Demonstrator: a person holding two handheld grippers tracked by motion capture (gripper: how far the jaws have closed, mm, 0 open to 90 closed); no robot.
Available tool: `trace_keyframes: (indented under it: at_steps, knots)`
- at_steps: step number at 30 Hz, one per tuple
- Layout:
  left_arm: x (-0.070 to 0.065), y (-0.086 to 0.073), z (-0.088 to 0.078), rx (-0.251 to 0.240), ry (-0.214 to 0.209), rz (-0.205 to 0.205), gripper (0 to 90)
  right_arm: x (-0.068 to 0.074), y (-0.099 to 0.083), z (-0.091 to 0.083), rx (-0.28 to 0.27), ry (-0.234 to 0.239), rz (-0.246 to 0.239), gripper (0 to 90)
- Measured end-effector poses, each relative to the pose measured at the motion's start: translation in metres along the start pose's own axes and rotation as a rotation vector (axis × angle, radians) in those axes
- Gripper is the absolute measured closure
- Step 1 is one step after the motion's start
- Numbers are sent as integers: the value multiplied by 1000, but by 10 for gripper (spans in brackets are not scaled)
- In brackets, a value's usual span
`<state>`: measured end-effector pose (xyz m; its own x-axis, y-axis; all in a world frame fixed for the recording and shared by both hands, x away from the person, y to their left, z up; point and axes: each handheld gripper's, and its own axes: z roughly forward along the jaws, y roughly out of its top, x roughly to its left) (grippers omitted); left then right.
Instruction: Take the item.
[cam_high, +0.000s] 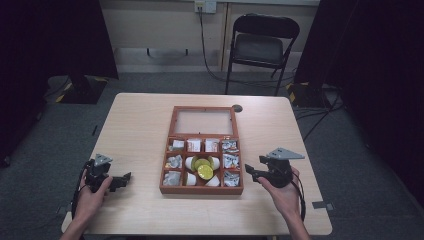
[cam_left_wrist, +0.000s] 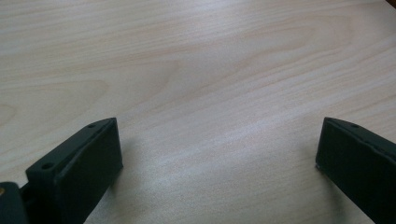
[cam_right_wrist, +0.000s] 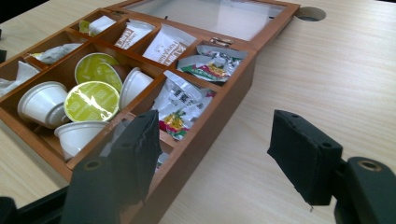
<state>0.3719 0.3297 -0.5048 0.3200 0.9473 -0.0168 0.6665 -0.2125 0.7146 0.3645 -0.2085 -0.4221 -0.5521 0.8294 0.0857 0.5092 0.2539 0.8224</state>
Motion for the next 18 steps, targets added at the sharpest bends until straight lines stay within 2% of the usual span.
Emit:
trace_keyframes:
  at_steps: [18]
  knots:
    - [0, 0, 0, 0, 0, 0, 0, 20, 17, 24, 14, 78, -41, 331]
